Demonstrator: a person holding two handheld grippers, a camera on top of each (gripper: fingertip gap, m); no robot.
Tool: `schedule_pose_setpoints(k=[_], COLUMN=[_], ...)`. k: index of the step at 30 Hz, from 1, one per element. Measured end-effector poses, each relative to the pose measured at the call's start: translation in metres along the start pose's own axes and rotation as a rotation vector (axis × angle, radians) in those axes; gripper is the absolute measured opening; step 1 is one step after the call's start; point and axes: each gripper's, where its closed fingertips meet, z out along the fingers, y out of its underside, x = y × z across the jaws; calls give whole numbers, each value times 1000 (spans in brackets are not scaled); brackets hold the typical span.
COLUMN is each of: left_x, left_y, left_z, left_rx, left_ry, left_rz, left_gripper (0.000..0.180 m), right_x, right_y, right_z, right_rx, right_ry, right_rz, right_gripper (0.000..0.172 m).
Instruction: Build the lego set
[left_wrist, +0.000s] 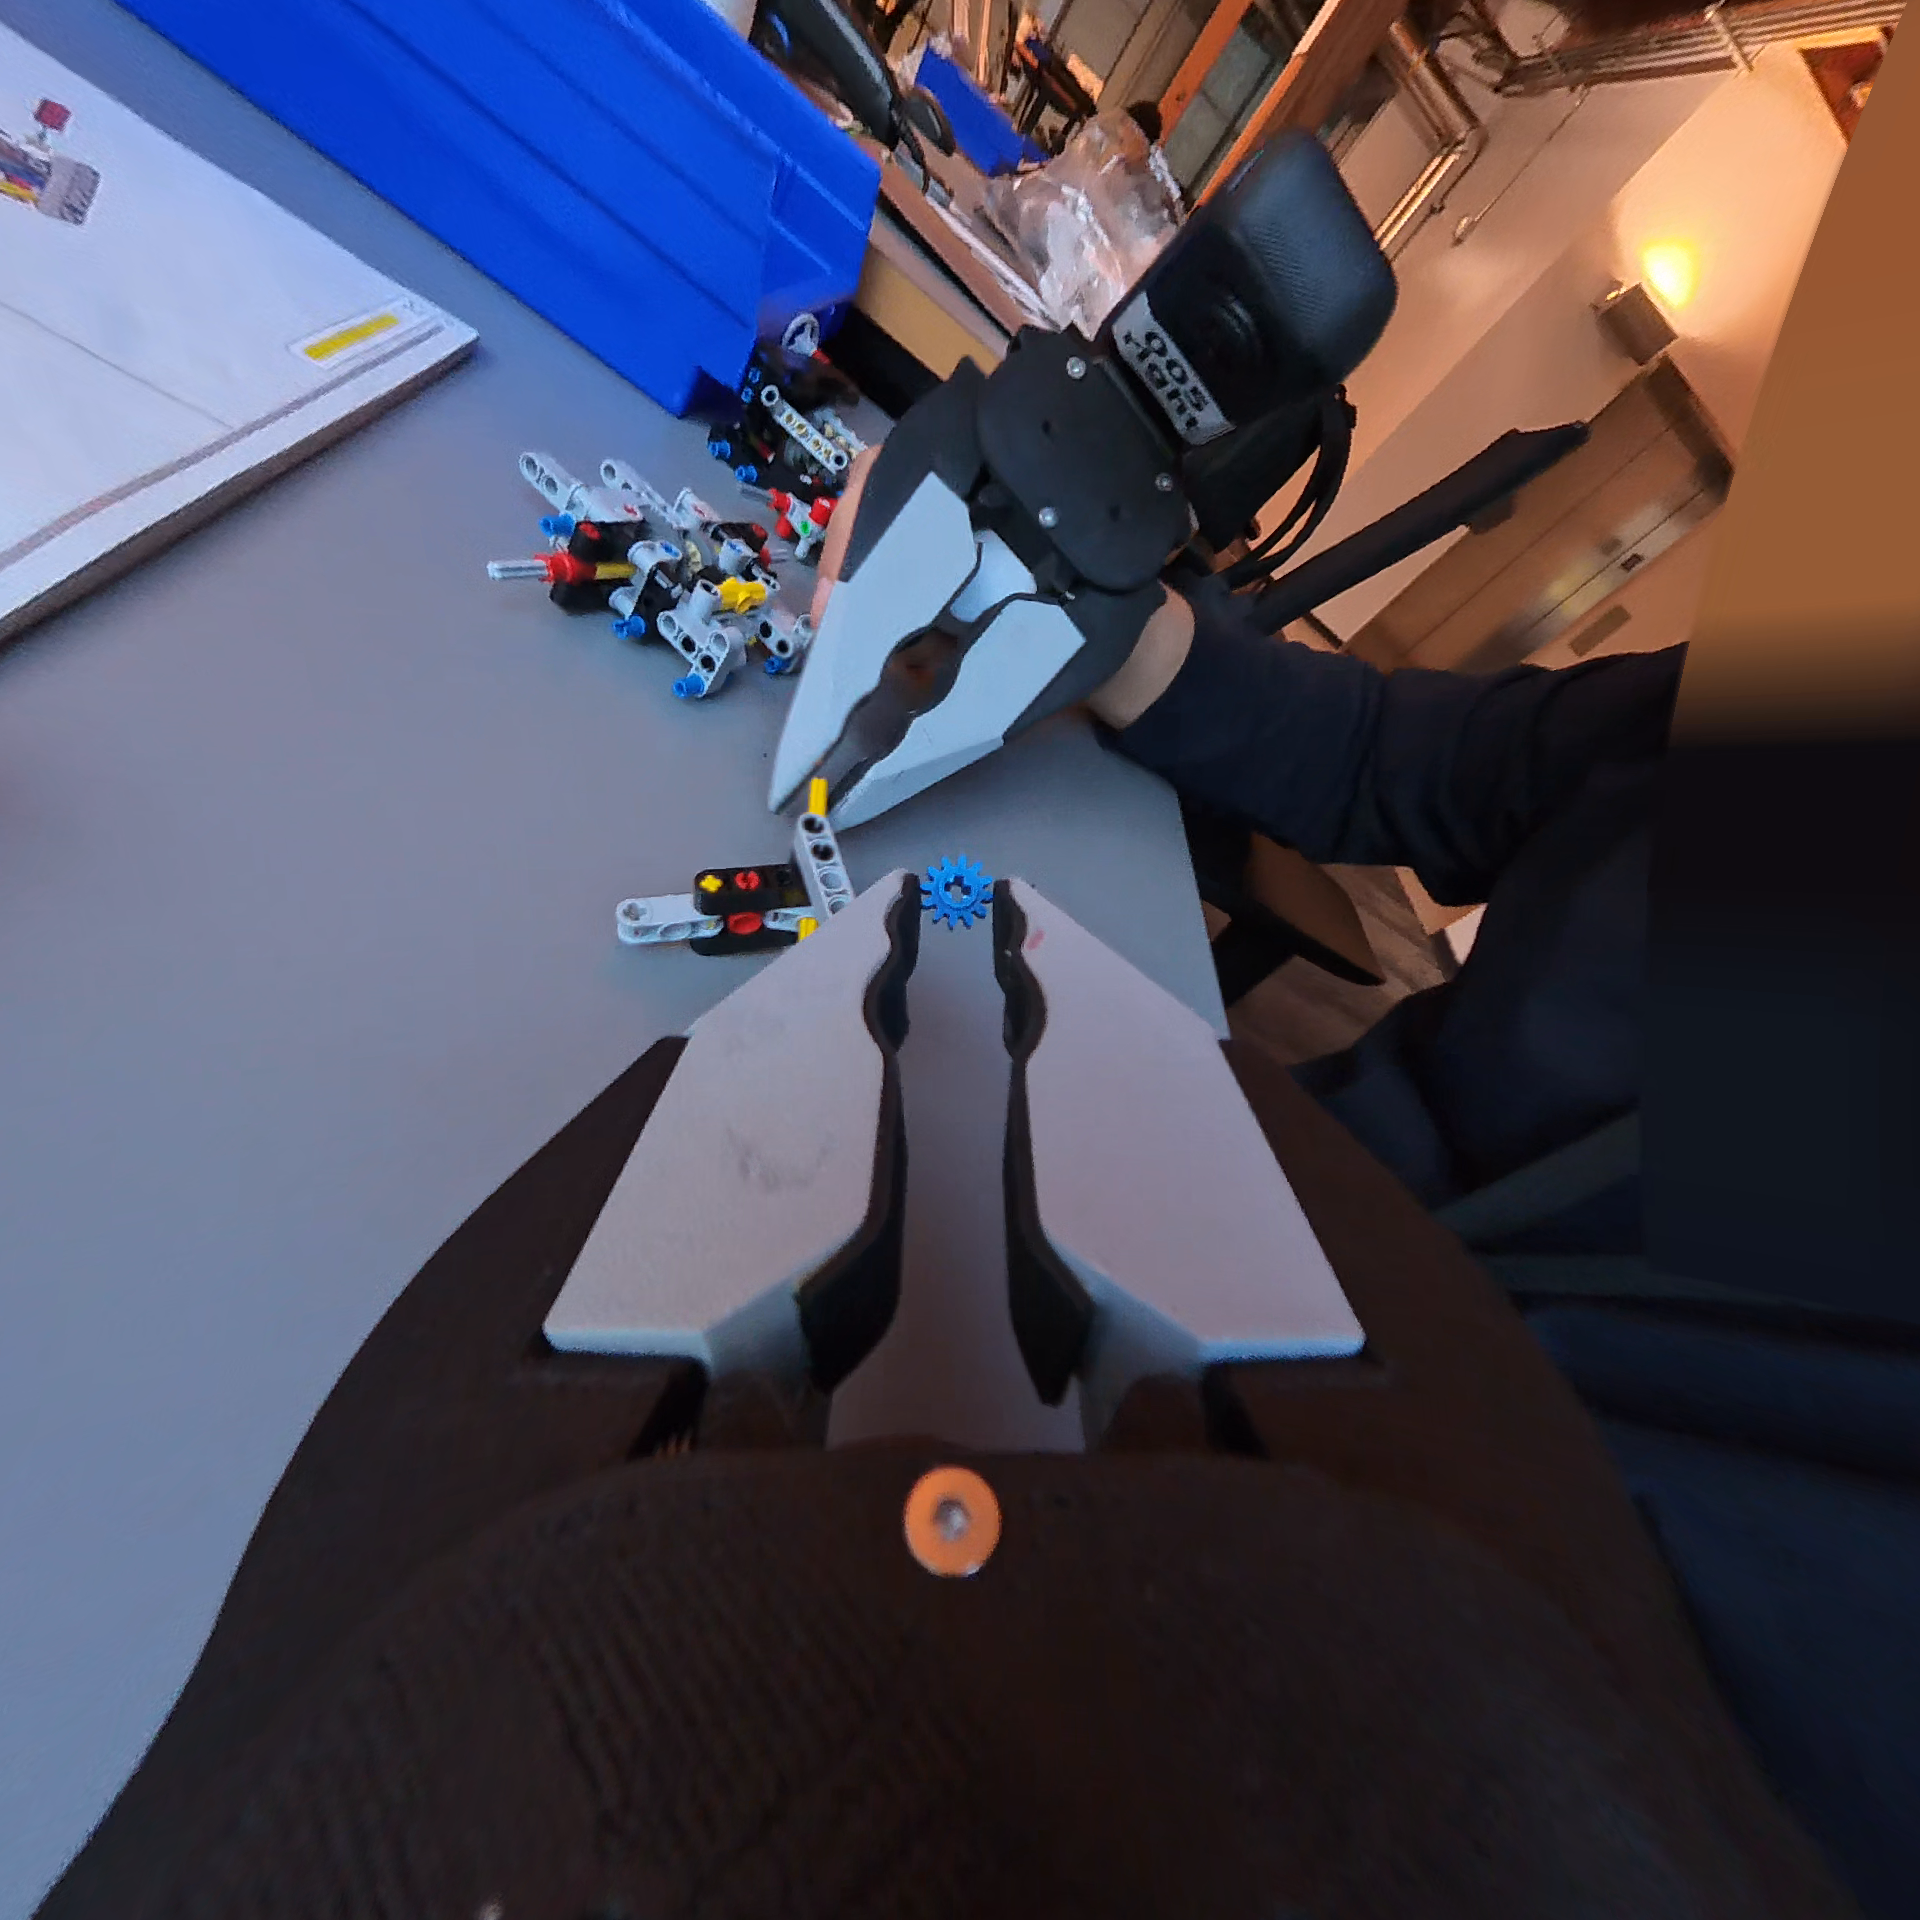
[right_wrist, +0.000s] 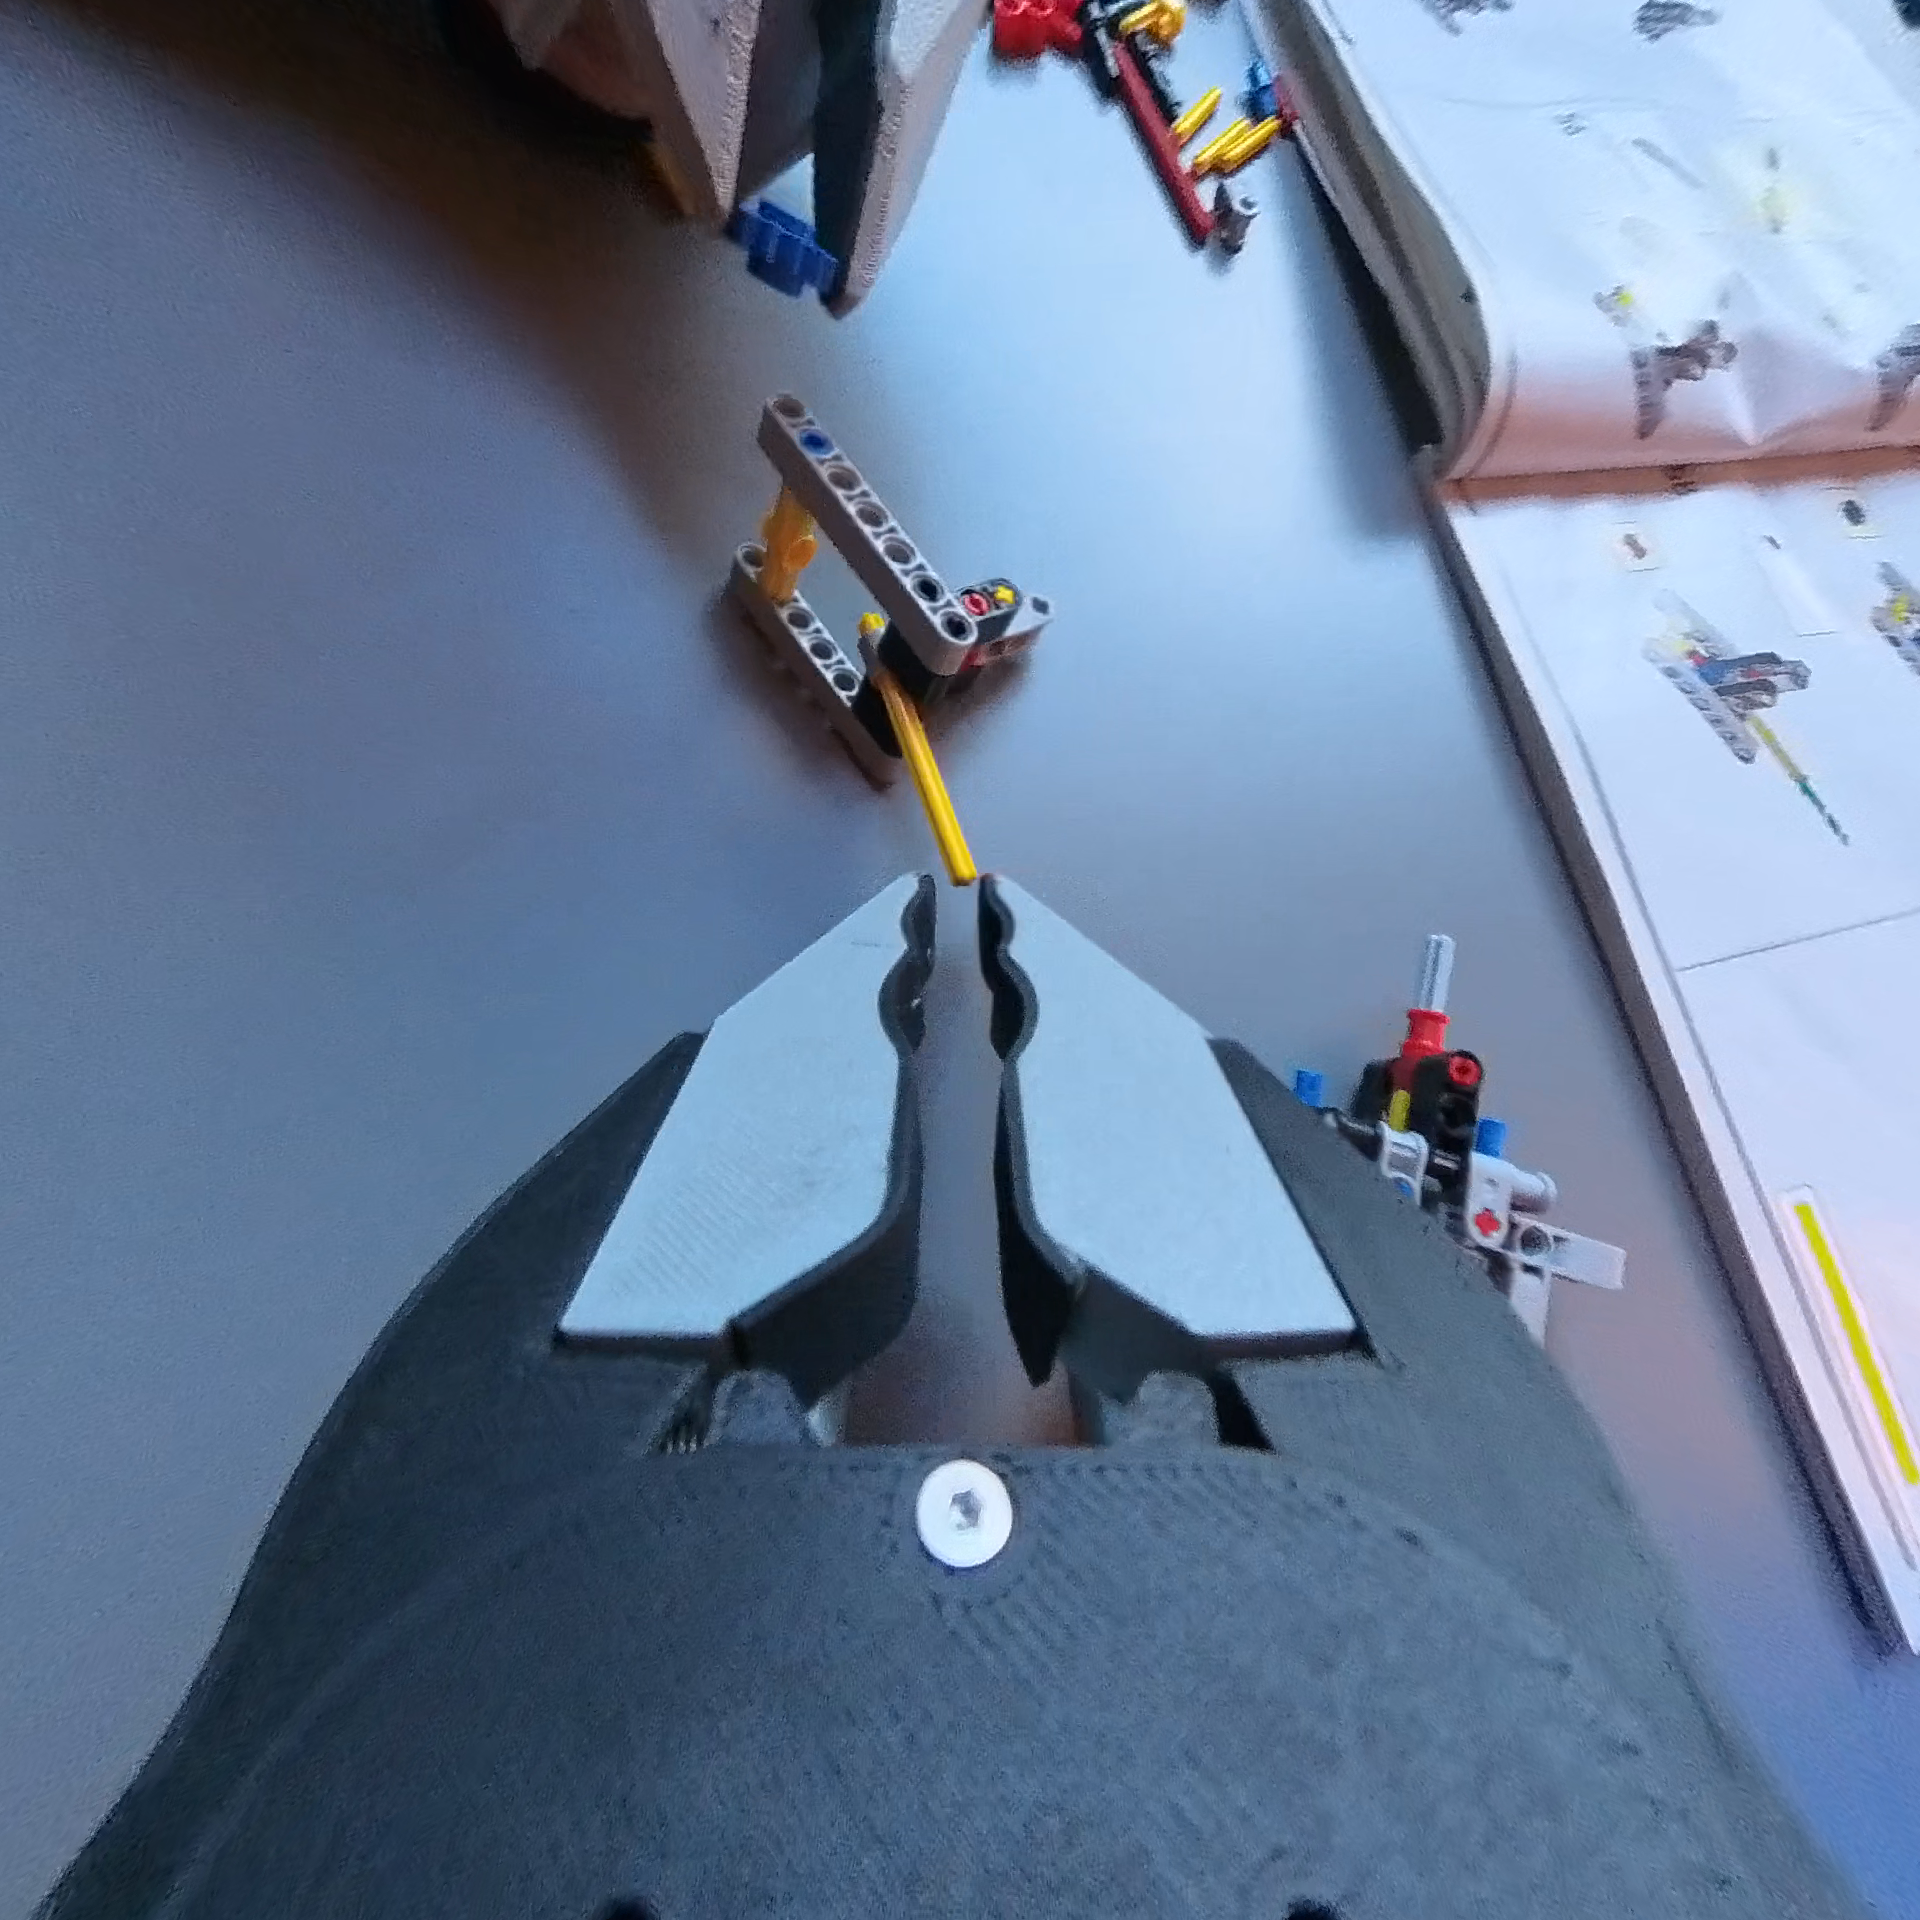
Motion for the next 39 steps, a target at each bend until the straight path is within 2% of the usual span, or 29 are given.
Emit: schedule_pose_setpoints(k=[2, 10, 19, 24, 27, 30, 39], left_x=[-2, -10, -4, 6, 10, -3, -6], left_y=[0, 9, 4, 12, 25, 40, 58], left_z=[2, 13, 6, -5, 4, 9, 16], left_rx=[-8, -94, -64, -213, -283, -358, -421], left_ry=[-13, -67, -60, -179, -215, -290, -342], left_rz=[10, 47, 64, 211, 289, 342, 453], left_gripper=[11, 11, 11, 11, 11, 11, 11], right_x=[-2, -8, -15, -23, -30, -38, -47], right_y=[0, -10, -13, -19, -21, -19, -15], right_z=[2, 5, 12, 10, 10, 11, 9], right_rx=[1, 18, -2, 31, 36, 26, 21], right_ry=[-4, -29, -52, -68, -73, -84, -83], right_rz=[-16, -36, -53, -36, -48, -54, -46], right_gripper=[0, 0, 0, 0, 0, 0, 0])
